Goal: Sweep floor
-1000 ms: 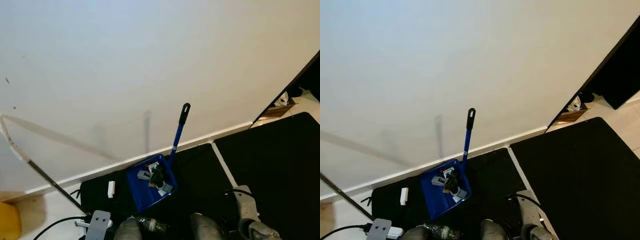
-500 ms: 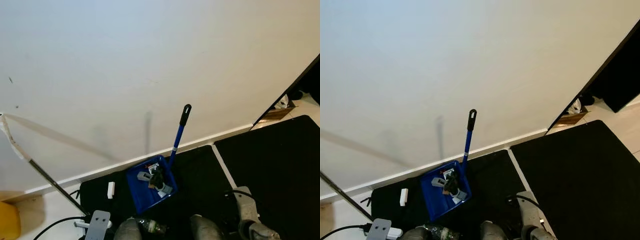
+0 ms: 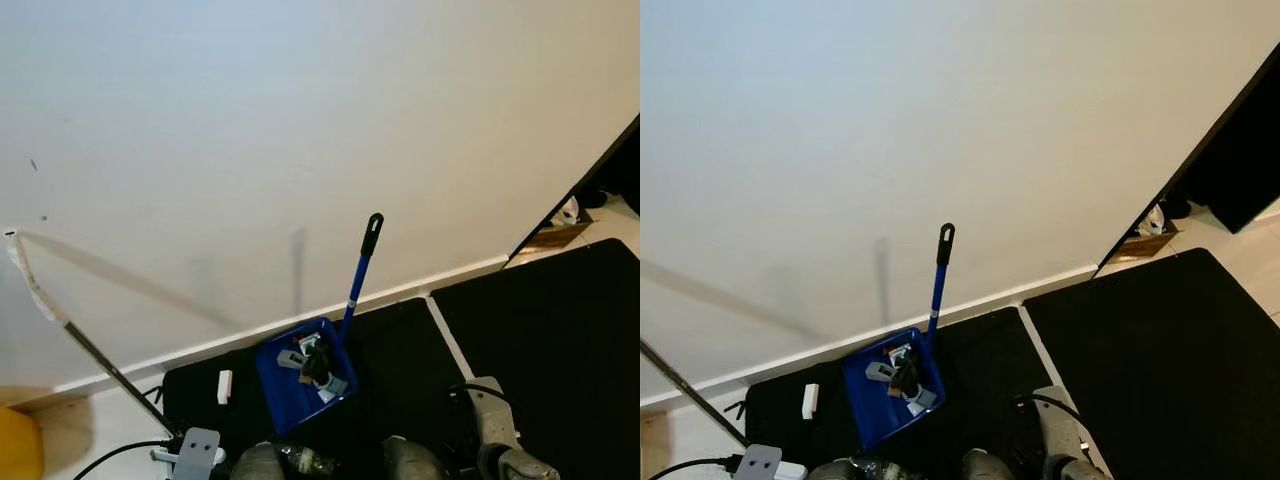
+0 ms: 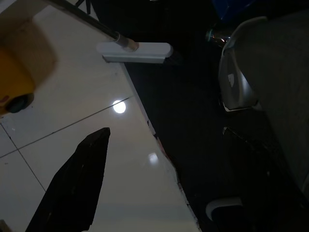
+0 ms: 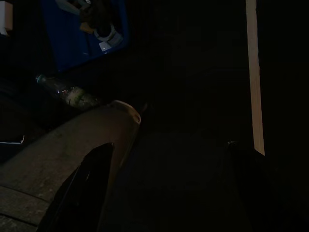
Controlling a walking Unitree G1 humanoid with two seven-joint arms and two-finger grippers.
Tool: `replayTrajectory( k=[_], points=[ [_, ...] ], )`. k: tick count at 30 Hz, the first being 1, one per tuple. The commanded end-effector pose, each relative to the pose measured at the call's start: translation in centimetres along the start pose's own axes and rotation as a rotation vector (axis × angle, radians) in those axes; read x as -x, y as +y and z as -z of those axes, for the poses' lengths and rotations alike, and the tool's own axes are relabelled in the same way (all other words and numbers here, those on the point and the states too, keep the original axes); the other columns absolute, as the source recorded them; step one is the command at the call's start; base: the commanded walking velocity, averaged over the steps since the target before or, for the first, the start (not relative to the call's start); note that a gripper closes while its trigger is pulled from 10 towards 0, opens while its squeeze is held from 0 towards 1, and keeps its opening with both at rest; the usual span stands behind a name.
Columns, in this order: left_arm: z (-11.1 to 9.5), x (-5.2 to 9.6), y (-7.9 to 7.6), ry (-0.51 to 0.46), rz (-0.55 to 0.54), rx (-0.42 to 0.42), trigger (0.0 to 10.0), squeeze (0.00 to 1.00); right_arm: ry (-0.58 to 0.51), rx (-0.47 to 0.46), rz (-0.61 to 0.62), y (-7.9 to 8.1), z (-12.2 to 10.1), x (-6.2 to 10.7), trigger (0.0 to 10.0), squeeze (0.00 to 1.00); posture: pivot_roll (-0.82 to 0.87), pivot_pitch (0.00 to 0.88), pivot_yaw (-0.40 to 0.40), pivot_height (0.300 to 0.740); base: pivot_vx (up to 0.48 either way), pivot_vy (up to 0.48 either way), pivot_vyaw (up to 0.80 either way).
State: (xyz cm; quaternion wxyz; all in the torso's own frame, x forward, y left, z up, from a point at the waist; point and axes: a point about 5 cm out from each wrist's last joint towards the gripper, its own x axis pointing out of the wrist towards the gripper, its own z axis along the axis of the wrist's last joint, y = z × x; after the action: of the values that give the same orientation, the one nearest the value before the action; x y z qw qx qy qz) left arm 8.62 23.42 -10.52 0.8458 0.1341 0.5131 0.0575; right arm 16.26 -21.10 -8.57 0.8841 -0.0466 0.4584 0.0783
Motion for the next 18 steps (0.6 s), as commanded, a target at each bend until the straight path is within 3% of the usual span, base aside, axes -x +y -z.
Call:
replayTrajectory(
  k=[1, 10, 18],
  points=[
    [0.42, 0.14, -0.59, 0.014, 0.001, -0.018, 10.0, 0.0, 0.026, -0.011, 0.011, -0.07, 0.75, 0.17, 10.0, 0.0, 0.09, 0.035, -0.043, 0.74, 0.0, 0.0, 0.0],
    [0.48, 0.1, -0.34, 0.027, -0.005, -0.029, 10.0, 0.0, 0.004, -0.036, 0.008, 0.68, 0.2, -0.16, 10.0, 0.0, 0.08, 0.026, -0.002, 0.74, 0.0, 0.0, 0.0],
    [0.56, 0.14, -0.36, 0.023, 0.028, -0.012, 10.0, 0.0, -0.021, -0.049, 0.014, 0.7, 0.07, -0.14, 10.0, 0.0, 0.09, 0.02, -0.015, 0.74, 0.0, 0.0, 0.0]
  ],
)
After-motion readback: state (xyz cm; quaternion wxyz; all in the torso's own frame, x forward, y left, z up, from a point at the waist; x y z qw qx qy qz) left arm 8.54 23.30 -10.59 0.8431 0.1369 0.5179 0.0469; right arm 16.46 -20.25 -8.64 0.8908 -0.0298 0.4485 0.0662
